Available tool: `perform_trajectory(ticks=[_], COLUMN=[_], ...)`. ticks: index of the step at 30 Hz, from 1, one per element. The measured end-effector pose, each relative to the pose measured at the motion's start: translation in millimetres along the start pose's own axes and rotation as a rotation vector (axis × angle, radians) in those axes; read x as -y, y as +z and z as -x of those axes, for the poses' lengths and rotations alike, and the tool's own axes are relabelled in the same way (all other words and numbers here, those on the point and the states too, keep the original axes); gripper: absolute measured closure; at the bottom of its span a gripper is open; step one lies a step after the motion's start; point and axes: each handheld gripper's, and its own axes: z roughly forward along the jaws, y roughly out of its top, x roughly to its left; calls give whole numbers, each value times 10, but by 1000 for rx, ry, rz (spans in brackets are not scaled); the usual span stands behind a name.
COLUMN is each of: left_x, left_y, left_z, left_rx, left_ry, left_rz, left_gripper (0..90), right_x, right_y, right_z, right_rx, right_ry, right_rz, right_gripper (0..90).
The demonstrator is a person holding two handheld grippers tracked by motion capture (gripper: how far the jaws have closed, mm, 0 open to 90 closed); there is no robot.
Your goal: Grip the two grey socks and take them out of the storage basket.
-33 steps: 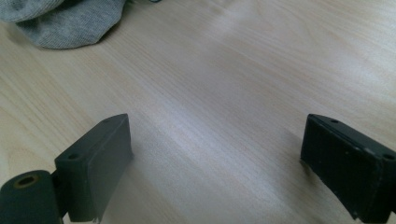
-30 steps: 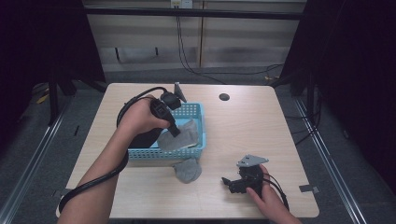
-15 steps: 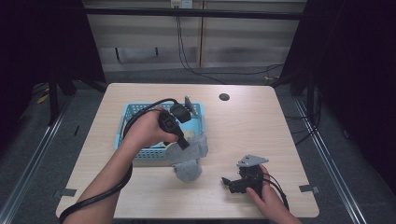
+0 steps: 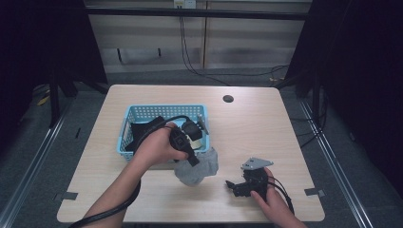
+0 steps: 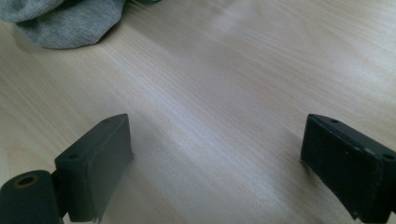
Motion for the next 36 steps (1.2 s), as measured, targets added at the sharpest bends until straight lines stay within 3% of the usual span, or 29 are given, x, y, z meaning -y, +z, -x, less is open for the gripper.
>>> perform_trajectory(ticks=[23,36], left_x=[-48,9], left_y=[558,682], left_z=[87,32], left_rx=[29,15], left_ry=[40,41], left_rz=[-40,-49], left_gripper=[812,794], right_x=[0,1], right_y=[0,-1], right_z=[-2,0], right_rx=[-1,-2], right_ry=[3,0], right_rz=[-1,-3], right_gripper=[83,83])
